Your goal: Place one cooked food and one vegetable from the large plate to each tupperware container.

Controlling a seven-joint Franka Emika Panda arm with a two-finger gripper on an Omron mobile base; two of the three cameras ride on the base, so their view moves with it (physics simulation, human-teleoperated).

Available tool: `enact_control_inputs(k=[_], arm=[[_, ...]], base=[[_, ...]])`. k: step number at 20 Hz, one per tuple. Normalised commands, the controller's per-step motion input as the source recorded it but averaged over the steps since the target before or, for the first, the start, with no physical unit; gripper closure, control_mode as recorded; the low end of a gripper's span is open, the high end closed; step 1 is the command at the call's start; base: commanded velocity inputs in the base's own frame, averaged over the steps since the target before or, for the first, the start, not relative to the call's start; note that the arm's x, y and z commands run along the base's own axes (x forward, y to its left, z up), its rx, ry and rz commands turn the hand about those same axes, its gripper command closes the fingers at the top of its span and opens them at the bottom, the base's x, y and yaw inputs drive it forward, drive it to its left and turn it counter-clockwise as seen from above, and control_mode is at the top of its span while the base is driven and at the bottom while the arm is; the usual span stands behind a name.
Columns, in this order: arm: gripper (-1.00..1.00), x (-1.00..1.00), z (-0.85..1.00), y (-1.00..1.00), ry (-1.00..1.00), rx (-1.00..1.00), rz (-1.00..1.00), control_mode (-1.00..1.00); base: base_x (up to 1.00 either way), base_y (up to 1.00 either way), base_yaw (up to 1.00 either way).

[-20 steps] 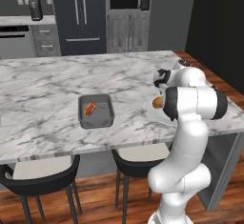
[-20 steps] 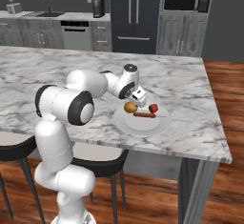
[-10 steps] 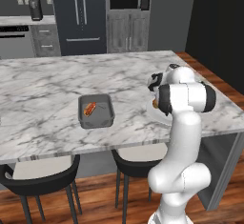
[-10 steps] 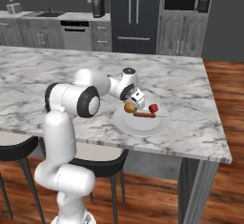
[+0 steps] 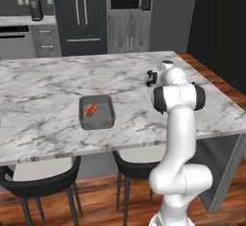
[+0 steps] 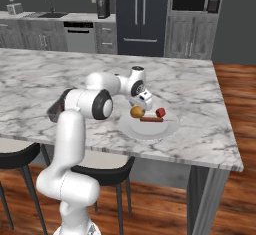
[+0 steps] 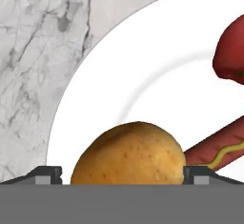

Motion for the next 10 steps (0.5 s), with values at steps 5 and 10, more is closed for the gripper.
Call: enact_control_inputs(k=[5, 10], arm=[[-1.0, -0.01, -0.28, -0.03, 0.11, 0.0, 0.0, -1.0], [-1.0, -0.49, -0.27, 0.0, 0.08, 0.0, 0.0, -1.0]], base=[[0.0, 0.0, 0.0], [0.0, 0.0, 0.0]])
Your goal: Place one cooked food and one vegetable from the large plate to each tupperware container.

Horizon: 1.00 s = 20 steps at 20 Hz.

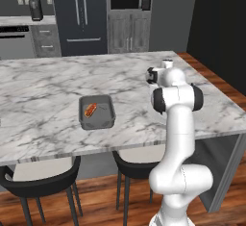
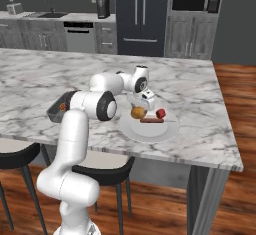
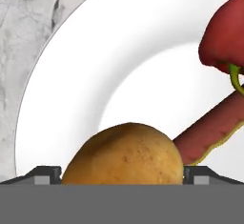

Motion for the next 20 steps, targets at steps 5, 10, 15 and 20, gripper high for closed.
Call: enact_control_inputs(k=[5, 10, 15, 20], arm=[[1.0, -0.56, -0.22, 0.05, 0.08, 0.0, 0.0, -1.0], [1.0, -0.61, -0.18, 0.0, 0.03, 0.0, 0.0, -1.0], [1.0, -0.34, 0.24, -0.01, -0.08, 0.02, 0.0, -1.0], [1.0, -0.19, 0.48, 0.46, -0.2, 0.0, -0.02, -1.0]], base=[[0.0, 0.0, 0.0], [0.0, 0.0, 0.0], [0.0, 0.0, 0.0], [0.0, 0.0, 0.0]])
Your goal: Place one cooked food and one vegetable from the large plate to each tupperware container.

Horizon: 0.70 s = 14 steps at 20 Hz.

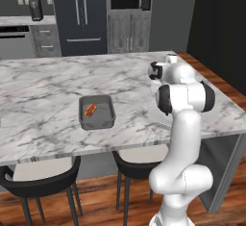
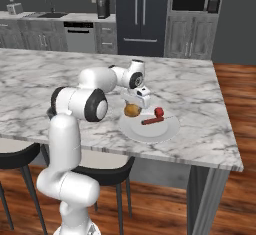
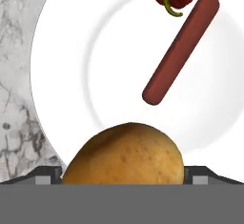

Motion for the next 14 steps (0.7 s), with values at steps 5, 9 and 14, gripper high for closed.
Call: enact_control_inputs(k=[5, 9, 14], arm=[[1.0, -0.13, 0.51, 0.99, -0.25, 0.0, 0.0, -1.0], [1.0, -0.05, 0.52, 1.0, -0.08, 0.0, 0.0, -1.0], [1.0, -0.06, 0.17, 1.0, -0.01, 0.0, 0.02, -1.0]], base=[[0.0, 0.0, 0.0], [0.0, 0.0, 0.0], [0.0, 0.0, 0.0]])
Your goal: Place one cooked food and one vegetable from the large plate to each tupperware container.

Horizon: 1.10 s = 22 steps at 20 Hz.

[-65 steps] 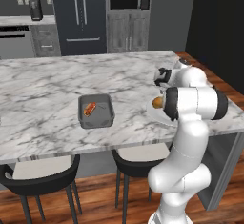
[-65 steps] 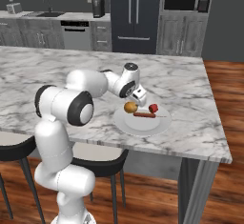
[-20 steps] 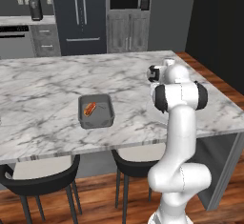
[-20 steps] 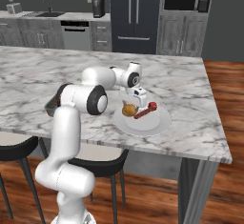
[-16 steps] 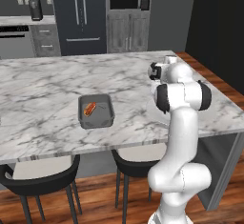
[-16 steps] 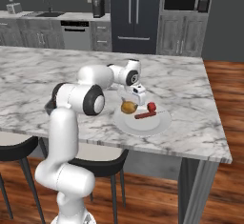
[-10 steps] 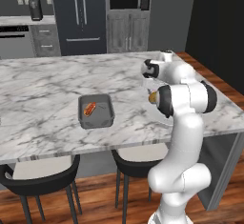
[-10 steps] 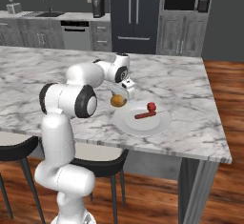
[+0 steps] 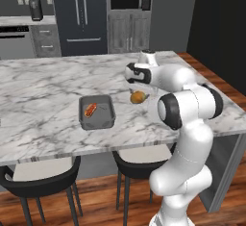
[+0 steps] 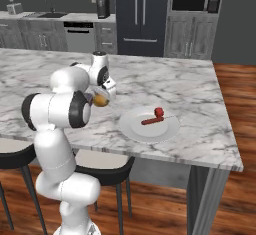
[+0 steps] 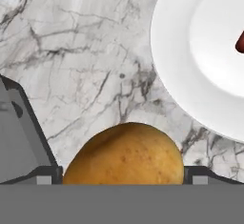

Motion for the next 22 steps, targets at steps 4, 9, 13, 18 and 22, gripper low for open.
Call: enact_control_inputs(k=[4, 9, 13, 18, 22], arm=[[1.0, 0.03, 0.12, 1.0, 0.0, 0.0, 0.13, -1.0], [1.0, 0.06, 0.02, 0.94, 0.0, 0.01, 0.16, -1.0], [1.0, 0.08, 0.0, 0.82, 0.0, 0.03, 0.15, -1.0], [1.0, 0.21, -0.05, 0.77, 0.0, 0.02, 0.15, -1.0], [1.0, 0.44, -0.23, 0.08, -0.01, 0.0, 0.12, -1.0]], base=[[0.0, 0.0, 0.0], [0.0, 0.0, 0.0], [0.0, 0.0, 0.0], [0.0, 0.0, 0.0], [0.0, 0.0, 0.0]])
